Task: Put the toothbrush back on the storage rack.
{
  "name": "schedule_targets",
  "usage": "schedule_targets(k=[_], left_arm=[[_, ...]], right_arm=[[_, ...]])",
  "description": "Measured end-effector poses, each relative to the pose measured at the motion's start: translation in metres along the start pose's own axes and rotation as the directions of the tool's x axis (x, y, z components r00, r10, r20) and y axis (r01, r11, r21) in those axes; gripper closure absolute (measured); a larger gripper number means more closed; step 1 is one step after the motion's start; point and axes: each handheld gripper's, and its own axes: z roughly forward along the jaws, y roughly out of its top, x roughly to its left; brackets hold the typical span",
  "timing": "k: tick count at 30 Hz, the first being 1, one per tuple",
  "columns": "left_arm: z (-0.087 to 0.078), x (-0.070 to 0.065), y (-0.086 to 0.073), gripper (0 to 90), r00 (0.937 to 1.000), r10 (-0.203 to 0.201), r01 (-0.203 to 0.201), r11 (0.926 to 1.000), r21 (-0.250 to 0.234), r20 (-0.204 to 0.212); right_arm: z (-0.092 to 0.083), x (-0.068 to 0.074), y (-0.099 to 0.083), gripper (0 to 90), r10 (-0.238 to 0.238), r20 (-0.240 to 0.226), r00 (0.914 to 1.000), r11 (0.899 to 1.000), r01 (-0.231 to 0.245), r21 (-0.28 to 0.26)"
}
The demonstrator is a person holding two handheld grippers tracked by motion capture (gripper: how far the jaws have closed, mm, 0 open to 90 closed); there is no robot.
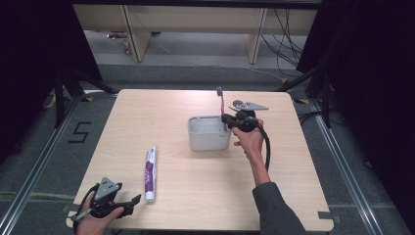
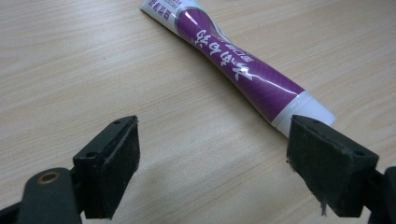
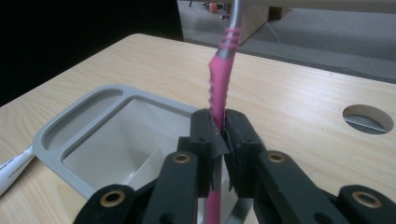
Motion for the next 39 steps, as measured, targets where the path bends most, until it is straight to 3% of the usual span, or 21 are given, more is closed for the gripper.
schedule_targets(k=[1,2,4,5,6,7,12,16,17,20,21,22,26,28,29,33,35,36,39], left_arm=[[0.000,0.000,0.000,17.0,1.0000,0.002,-0.002,1.0000,0.002,0.000],[0.001,-0.002,0.000,17.0,0.9998,-0.021,0.021,0.9996,-0.019,0.000],[0.002,-0.003,0.000,17.0,0.9995,-0.032,0.032,0.9990,-0.032,0.001],[0.000,0.000,0.000,17.0,1.0000,0.003,-0.003,1.0000,0.001,0.000],[0.000,0.000,0.000,17.0,1.0000,0.003,-0.003,1.0000,0.001,0.000],[0.002,-0.002,0.000,17.0,0.9996,-0.027,0.027,0.9993,-0.026,0.001],[0.001,-0.002,0.000,17.1,0.9997,-0.024,0.024,0.9994,-0.025,0.000],[0.001,-0.002,0.000,17.0,0.9997,-0.026,0.026,0.9994,-0.023,-0.001],[0.001,-0.001,0.000,17.0,0.9997,-0.022,0.022,0.9996,-0.018,-0.004],[0.001,-0.001,-0.001,17.0,0.9993,-0.036,0.035,0.9991,-0.022,-0.010],[0.001,-0.001,-0.001,17.0,0.9993,-0.036,0.035,0.9991,-0.022,-0.010],[-0.002,0.001,-0.001,17.0,0.9999,-0.004,0.004,1.0000,0.002,-0.009],[-0.001,0.001,-0.001,17.0,0.9999,-0.007,0.007,1.0000,0.005,-0.014],[-0.001,0.001,-0.001,17.0,0.9999,-0.010,0.010,0.9999,0.001,-0.012],[-0.001,0.001,-0.001,17.0,0.9999,-0.010,0.010,0.9999,0.001,-0.012],[-0.001,0.001,-0.001,17.0,0.9999,-0.006,0.006,1.0000,0.001,-0.014],[-0.001,0.001,-0.001,17.0,0.9999,-0.010,0.010,0.9999,0.003,-0.011],[-0.001,0.001,-0.001,17.0,0.9999,-0.008,0.008,1.0000,0.003,-0.012],[-0.002,0.001,-0.001,17.0,0.9999,-0.005,0.005,1.0000,-0.004,-0.011]], right_arm=[[-0.001,0.000,0.000,80.8,0.002,0.001,1.0000,1.000,-0.002,-0.003],[0.000,-0.001,0.000,80.7,-0.013,-0.003,0.9999,1.000,0.013,-0.008],[-0.001,0.003,0.000,80.8,0.034,0.009,0.9994,0.999,-0.034,-0.012],[-0.002,0.001,0.000,80.4,0.016,0.002,0.9999,1.000,-0.016,-0.008],[-0.003,0.001,0.001,79.5,0.020,0.000,0.9998,1.000,-0.020,-0.005],[-0.004,0.001,0.001,78.5,0.023,0.001,0.9997,1.000,-0.023,-0.005],[-0.010,0.001,0.003,70.2,0.018,0.001,0.9998,1.000,-0.018,-0.017],[-0.021,0.002,0.005,65.8,0.003,0.031,0.9995,0.999,-0.002,-0.035],[-0.028,0.002,0.005,64.4,-0.035,0.063,0.9974,0.999,0.038,-0.034],[-0.039,0.003,0.004,62.1,-0.013,0.060,0.9981,0.999,0.015,-0.032],[-0.043,0.001,0.003,60.6,-0.029,0.054,0.9981,0.999,0.031,-0.034],[-0.046,0.002,0.002,58.7,-0.024,0.060,0.9979,0.999,0.026,-0.037],[-0.058,0.002,-0.002,52.2,-0.027,0.069,0.9973,0.999,0.030,-0.040],[-0.065,0.004,-0.006,50.4,-0.014,0.057,0.9982,0.999,0.017,-0.038],[-0.069,0.007,-0.008,48.9,0.016,0.065,0.9977,0.999,-0.013,-0.041],[-0.081,0.008,-0.019,43.7,-0.011,0.057,0.9983,0.999,0.013,-0.035],[-0.086,0.010,-0.025,42.1,-0.001,0.062,0.9980,1.000,0.003,-0.030],[-0.090,0.011,-0.027,40.2,-0.016,0.062,0.9979,1.000,0.016,0.002],[-0.094,0.014,-0.030,40.0,0.004,0.056,0.9984,1.000,-0.004,-0.003]])
